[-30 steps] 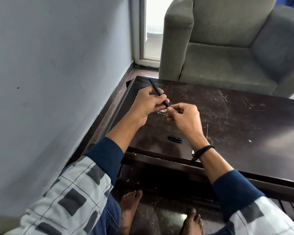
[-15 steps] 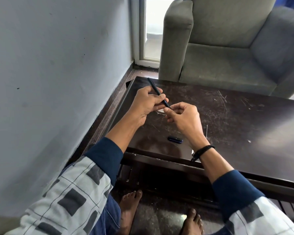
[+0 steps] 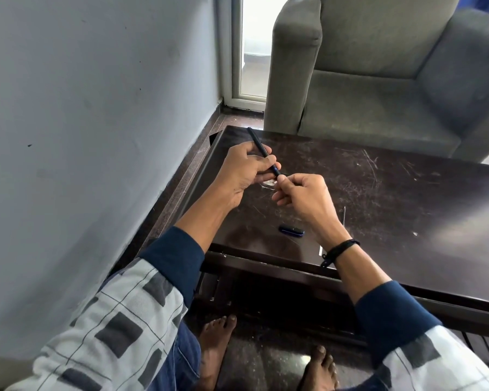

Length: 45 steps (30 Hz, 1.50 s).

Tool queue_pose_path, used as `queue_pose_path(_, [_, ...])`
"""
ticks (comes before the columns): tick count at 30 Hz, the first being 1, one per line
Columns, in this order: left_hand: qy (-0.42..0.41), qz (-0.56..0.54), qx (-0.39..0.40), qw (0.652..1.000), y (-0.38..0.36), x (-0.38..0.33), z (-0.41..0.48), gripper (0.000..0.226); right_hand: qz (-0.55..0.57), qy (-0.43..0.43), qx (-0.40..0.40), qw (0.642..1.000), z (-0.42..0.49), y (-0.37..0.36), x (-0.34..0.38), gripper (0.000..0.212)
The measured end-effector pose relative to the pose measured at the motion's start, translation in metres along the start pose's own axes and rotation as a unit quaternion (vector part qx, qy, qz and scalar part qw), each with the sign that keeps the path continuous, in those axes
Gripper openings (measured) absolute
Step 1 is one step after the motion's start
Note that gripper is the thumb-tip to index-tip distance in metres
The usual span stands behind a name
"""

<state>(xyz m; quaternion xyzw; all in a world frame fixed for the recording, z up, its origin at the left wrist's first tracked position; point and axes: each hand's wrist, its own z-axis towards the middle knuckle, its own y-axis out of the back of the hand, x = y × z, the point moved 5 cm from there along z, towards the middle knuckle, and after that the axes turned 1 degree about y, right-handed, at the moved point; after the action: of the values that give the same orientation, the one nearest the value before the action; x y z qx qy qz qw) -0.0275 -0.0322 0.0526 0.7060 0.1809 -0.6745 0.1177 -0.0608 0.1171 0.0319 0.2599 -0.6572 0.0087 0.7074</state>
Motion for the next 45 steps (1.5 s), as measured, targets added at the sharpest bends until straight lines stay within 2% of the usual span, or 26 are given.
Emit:
queue_pose_path(6, [0.002,-0.003,0.003,1.0,-0.0005,0.0012,0.0005,0.021,-0.027,0.013,-0.027,0.999,-0.0002,0.0017,-0.0013,0.022])
queue_pose_path(10, [0.002,-0.008,0.009,1.0,-0.0008,0.0007,0.001,0.018,0.029,-0.014,0.005,0.999,-0.0006,-0.001,-0.0009,0.037])
queue_pose_path(16, [-0.003,-0.007,-0.001,1.0,0.0007,0.0003,0.0009,0.017,0.0,0.005,-0.025,1.0,-0.001,0.0017,-0.0007,0.022])
queue_pose_path(21, [-0.001,-0.02,0.002,1.0,-0.0003,0.0018,0.0019,0.015,0.05,-0.017,0.001,0.999,-0.0015,-0.0005,-0.0005,0.029])
queue_pose_path(27, [0.003,-0.025,-0.001,1.0,-0.001,0.0039,0.002,0.015,0.025,0.002,-0.022,0.999,-0.0002,0.0007,-0.001,0.017])
queue_pose_path(31, [0.003,-0.029,0.002,1.0,-0.0026,0.0033,0.0017,0.015,0.065,-0.022,0.004,0.998,-0.0017,0.0003,-0.0013,0.028])
queue_pose_path(36, [0.007,-0.027,0.0,1.0,-0.0026,0.0034,0.0008,0.015,0.024,0.003,-0.027,0.999,0.0005,0.0017,-0.0023,0.021])
queue_pose_path(42, [0.01,-0.025,0.011,1.0,-0.0044,0.0022,0.0,0.019,0.095,-0.05,0.017,0.994,-0.0016,0.0005,-0.0022,0.04])
queue_pose_path(45, [0.008,-0.021,0.004,1.0,-0.0023,0.0027,0.0007,0.02,0.061,-0.021,-0.004,0.998,-0.0015,0.0026,-0.0004,0.03])
